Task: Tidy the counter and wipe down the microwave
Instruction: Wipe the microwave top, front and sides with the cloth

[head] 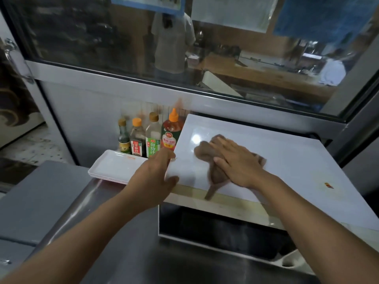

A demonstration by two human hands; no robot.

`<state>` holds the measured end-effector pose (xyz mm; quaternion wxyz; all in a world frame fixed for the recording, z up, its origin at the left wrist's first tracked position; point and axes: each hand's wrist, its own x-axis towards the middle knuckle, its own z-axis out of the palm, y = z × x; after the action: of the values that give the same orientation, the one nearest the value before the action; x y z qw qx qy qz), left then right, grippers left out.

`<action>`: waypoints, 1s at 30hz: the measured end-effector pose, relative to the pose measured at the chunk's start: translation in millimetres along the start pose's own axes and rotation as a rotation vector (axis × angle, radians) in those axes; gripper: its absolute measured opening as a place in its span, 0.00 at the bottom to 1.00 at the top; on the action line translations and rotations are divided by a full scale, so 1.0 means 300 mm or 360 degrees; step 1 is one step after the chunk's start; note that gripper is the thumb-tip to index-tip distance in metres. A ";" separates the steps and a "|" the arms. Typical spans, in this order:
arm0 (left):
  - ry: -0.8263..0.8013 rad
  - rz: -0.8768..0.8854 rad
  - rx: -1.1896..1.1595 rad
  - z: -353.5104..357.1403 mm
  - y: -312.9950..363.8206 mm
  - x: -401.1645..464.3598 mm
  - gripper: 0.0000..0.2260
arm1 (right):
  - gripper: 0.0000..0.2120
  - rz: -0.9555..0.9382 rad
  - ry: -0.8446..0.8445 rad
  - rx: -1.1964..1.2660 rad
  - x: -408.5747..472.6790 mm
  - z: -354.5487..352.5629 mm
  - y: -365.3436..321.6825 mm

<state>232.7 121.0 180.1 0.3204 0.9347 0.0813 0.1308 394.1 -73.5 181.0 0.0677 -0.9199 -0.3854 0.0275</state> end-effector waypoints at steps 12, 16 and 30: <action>0.0221 0.0101 -0.0045 -0.023 0.002 -0.095 0.10 | 0.29 -0.0418 0.0061 -0.0159 -0.149 0.082 -0.244; 0.0188 -0.0018 0.0017 -0.047 -0.021 -0.113 0.15 | 0.32 -0.0289 -0.0026 -0.0201 -0.218 0.046 -0.170; 0.0087 0.0163 0.0072 0.017 0.092 -0.138 0.20 | 0.26 -0.0257 0.0273 -0.0263 -0.311 0.089 -0.175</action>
<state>196.7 86.6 185.4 0.2897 0.9407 0.0450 0.1707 289.0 -100.7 161.9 0.0263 -0.8873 -0.4518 -0.0886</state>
